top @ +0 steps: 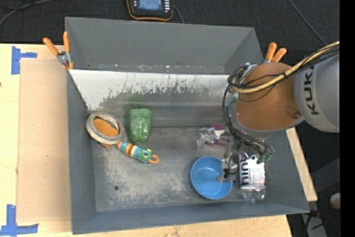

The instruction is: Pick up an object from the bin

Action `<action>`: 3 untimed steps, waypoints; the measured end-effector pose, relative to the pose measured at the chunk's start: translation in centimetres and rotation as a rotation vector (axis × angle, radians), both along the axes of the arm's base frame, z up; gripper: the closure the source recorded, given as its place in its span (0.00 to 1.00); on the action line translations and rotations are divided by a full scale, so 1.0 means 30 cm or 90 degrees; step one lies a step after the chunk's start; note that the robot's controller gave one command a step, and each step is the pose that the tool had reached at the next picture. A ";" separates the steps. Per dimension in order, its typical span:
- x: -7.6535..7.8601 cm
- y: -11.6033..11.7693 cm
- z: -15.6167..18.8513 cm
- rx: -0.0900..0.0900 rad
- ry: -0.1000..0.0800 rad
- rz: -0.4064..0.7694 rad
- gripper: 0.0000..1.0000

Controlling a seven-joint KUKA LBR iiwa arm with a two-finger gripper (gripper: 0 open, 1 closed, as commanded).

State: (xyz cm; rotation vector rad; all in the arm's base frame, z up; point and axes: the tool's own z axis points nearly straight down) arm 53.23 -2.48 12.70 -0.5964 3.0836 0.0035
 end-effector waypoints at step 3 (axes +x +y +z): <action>-0.040 0.150 -0.191 0.006 0.008 0.421 1.00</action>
Offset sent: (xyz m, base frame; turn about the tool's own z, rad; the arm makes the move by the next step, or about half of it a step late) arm 0.0079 0.0132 -0.0570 -0.3040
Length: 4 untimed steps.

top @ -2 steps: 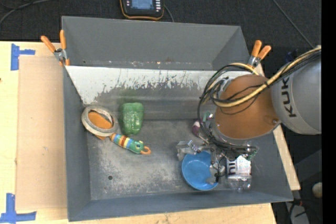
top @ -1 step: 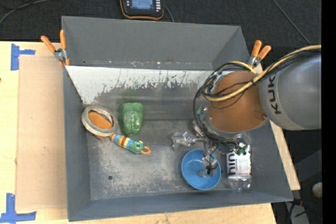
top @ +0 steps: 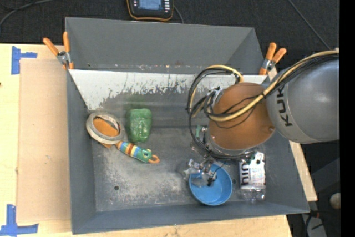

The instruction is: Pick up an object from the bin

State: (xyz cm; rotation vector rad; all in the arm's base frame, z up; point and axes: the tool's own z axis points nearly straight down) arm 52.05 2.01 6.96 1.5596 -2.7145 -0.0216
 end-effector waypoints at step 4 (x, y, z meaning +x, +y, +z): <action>-0.009 0.006 0.290 0.001 0.006 -0.004 1.00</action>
Offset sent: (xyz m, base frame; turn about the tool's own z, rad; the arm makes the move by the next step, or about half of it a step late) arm 0.0000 -0.0001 0.0323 0.0004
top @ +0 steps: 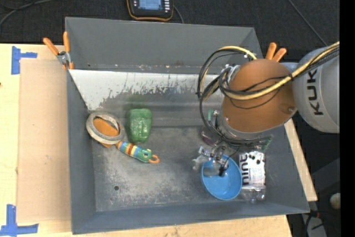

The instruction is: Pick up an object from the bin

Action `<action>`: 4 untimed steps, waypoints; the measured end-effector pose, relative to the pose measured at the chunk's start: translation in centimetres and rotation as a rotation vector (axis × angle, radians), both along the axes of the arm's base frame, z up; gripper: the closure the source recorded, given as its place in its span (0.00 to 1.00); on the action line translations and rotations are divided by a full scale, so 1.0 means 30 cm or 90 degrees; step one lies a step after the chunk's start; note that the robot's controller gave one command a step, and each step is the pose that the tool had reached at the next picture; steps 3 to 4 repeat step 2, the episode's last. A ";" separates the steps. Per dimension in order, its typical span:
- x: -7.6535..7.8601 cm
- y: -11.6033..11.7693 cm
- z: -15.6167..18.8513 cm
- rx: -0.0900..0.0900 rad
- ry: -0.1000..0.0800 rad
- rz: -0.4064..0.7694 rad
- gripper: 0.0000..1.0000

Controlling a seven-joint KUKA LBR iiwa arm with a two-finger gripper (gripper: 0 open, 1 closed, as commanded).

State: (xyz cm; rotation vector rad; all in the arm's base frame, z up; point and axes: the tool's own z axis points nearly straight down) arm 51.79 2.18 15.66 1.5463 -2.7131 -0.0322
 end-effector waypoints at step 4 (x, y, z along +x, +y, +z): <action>0.003 0.003 0.109 0.001 -0.002 -0.003 1.00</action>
Offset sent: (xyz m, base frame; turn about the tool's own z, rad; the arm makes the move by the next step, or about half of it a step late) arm 0.0006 0.0002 0.0393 0.0006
